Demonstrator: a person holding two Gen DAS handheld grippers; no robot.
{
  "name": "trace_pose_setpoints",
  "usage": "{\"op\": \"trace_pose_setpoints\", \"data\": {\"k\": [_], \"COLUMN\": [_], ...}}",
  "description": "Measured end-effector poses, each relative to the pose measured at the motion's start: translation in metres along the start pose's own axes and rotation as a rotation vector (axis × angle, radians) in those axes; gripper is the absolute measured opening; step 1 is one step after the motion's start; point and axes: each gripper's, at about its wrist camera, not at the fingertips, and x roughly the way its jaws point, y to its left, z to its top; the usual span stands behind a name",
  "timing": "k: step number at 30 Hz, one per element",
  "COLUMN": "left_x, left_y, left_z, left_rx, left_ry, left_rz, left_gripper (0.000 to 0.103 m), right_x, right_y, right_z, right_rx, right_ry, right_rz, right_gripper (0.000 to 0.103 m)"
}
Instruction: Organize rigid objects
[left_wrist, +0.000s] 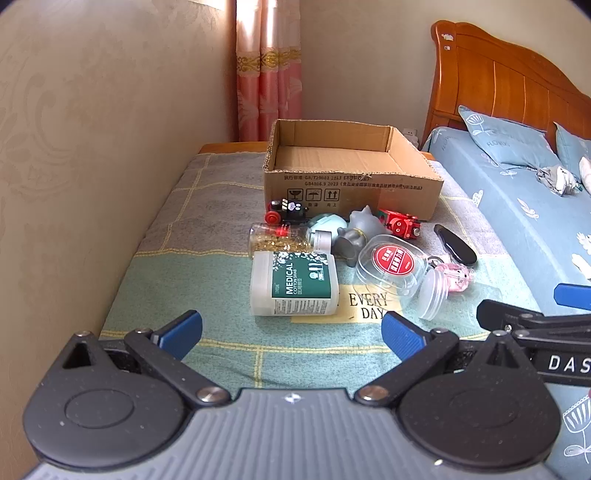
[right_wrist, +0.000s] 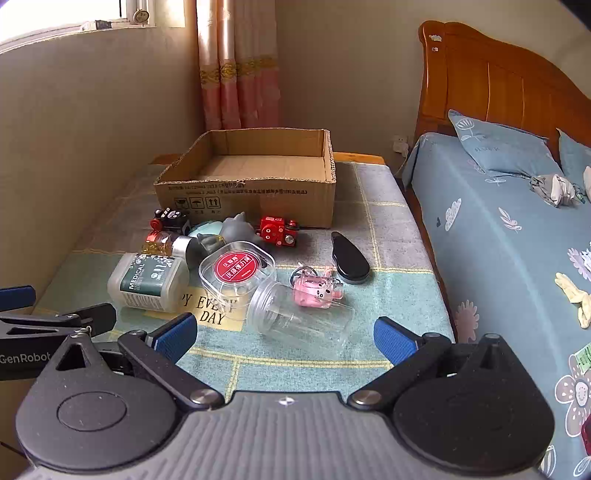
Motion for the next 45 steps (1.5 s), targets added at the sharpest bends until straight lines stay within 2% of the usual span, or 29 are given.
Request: {"op": "trace_pose_setpoints", "data": {"k": [45], "left_x": [-0.0001], "left_y": [-0.0015], "left_z": [0.0032], "left_rx": [0.002], "left_ry": [-0.007], "left_rz": [0.0], "left_gripper": [0.102], "right_x": [-0.0033], "right_y": [0.0001], "right_z": [0.0025], "right_rx": [0.001], "right_ry": [-0.018], "right_rz": [-0.005], "right_gripper": [0.103]}}
